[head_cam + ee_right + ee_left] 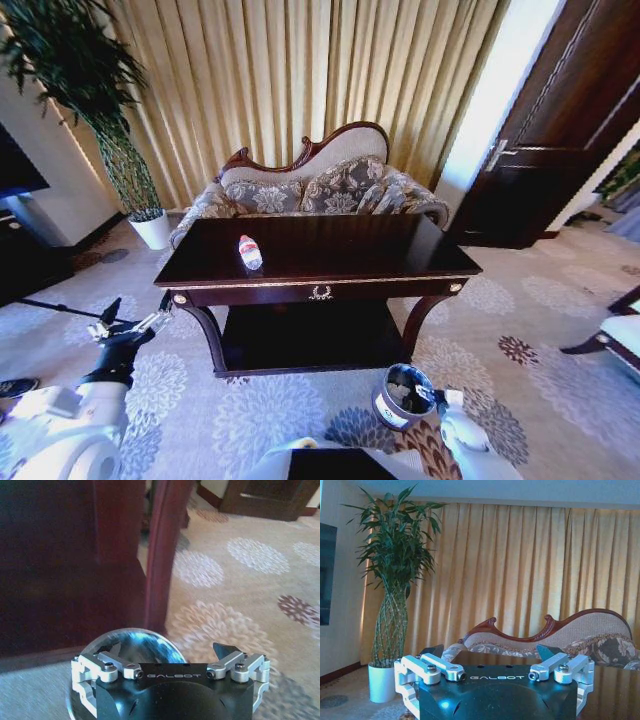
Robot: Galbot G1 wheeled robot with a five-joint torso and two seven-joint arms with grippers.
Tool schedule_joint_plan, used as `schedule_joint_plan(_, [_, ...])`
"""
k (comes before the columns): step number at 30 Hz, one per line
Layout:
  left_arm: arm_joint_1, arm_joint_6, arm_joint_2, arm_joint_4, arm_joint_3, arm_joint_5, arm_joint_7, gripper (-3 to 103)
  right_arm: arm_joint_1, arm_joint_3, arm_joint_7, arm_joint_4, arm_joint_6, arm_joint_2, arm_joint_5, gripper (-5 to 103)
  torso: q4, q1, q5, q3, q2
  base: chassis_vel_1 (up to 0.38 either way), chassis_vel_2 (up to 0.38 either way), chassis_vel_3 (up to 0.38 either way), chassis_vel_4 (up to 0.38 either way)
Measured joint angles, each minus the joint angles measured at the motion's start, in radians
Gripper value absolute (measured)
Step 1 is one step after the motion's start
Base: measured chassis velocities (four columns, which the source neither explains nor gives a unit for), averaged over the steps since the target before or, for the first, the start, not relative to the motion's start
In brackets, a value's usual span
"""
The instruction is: Move to the front of the table and place the trash on the table into the trash bin.
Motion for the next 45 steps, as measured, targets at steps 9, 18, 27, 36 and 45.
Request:
schedule_joint_plan(9, [-0.005, 0.000, -0.004, 0.002, 0.006, -0.001, 0.000, 100, -0.146, 0.100, -0.111, 0.360, 0.102, -0.017, 0.159, 100, 0.0000, 0.000, -0.0005, 0.000, 0.000, 0.000, 0.000, 0.000, 0.000])
schedule_joint_plan(18, [-0.001, 0.000, 0.001, 0.005, 0.006, -0.003, 0.001, 100, -0.267, 0.178, -0.123, 0.698, 0.145, 0.008, 0.151, 100, 0.0002, 0.000, -0.0004, 0.000, 0.000, 0.000, 0.000, 0.000, 0.000])
schedule_joint_plan(27, [0.013, -0.003, 0.003, 0.001, 0.009, -0.002, 0.004, 100, -0.291, 0.199, -0.096, 1.038, -0.014, 0.027, 0.121, 100, 0.0001, 0.000, -0.0004, 0.000, 0.000, 0.000, 0.000, 0.000, 0.000])
schedule_joint_plan(36, [0.011, -0.003, 0.011, -0.002, 0.007, -0.004, 0.006, 100, -0.241, 0.156, -0.022, 1.198, -0.175, 0.021, 0.099, 100, 0.0002, 0.000, -0.0004, 0.000, 0.000, 0.000, 0.000, 0.000, 0.000])
schedule_joint_plan(45, [0.010, -0.002, 0.011, -0.003, 0.010, -0.004, 0.006, 100, -0.244, 0.141, -0.018, 1.207, -0.183, 0.017, 0.095, 100, 0.0000, 0.000, -0.0002, 0.000, 0.000, -0.021, 0.022, 0.027, -0.023])
